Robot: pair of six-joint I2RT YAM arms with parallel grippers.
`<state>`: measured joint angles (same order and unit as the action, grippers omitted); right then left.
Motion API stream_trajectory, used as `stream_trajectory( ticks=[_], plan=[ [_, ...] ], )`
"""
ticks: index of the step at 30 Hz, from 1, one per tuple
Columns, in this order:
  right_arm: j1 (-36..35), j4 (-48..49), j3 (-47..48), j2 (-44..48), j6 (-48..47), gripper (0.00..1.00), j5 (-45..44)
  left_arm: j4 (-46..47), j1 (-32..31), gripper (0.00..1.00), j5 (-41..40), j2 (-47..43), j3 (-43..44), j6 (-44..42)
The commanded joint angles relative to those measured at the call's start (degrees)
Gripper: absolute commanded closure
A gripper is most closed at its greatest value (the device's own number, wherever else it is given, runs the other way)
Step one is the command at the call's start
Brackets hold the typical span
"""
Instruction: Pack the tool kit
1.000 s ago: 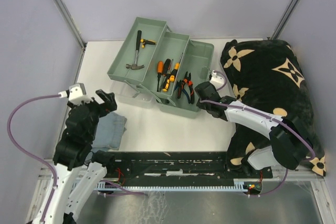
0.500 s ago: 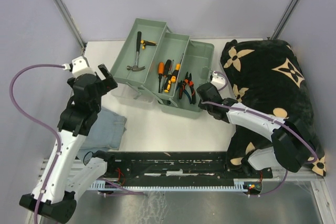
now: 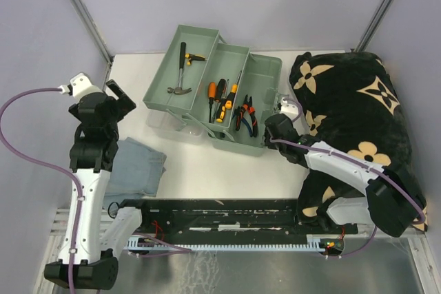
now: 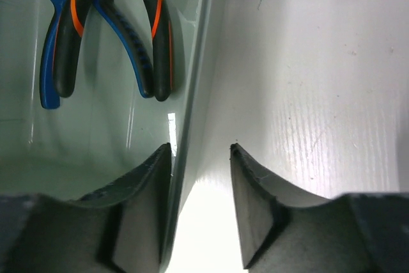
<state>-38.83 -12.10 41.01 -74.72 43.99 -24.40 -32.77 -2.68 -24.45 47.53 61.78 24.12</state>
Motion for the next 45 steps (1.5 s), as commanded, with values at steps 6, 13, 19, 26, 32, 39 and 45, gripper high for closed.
stream_trajectory(
  ticks=[6, 13, 19, 26, 32, 39, 45],
  plan=[
    [0.4, -6.4, -2.8, 4.7, -4.2, 0.35, 4.4, 8.4, 11.7, 0.01, 20.8, 0.7, -9.8, 3.4],
    [0.3, -3.7, -3.5, 6.2, -4.6, 0.31, 9.5, 16.0, 18.1, 0.0, 27.8, 1.8, -17.7, 8.6],
    [0.4, -3.5, -3.3, 5.3, -5.0, 0.29, 10.1, 27.0, 26.7, 0.01, 37.2, 6.4, -23.0, 17.5],
    [0.4, -3.2, -3.5, 7.5, -5.1, 0.24, 12.4, 41.0, 27.5, 0.03, 46.9, 15.7, -26.6, 24.2],
    [0.4, -3.2, -3.7, 9.2, -4.8, 0.22, 13.8, 52.9, 27.2, 0.04, 52.8, 23.2, -29.7, 30.5],
    [0.4, -2.7, -3.6, 8.5, -4.4, 0.21, 13.9, 57.4, 22.1, 0.08, 53.4, 30.6, -28.4, 30.0],
    [0.4, -2.4, -2.9, 6.0, -4.3, 0.2, 14.1, 57.2, 18.1, 0.1, 52.0, 35.5, -26.6, 29.6]
  ],
)
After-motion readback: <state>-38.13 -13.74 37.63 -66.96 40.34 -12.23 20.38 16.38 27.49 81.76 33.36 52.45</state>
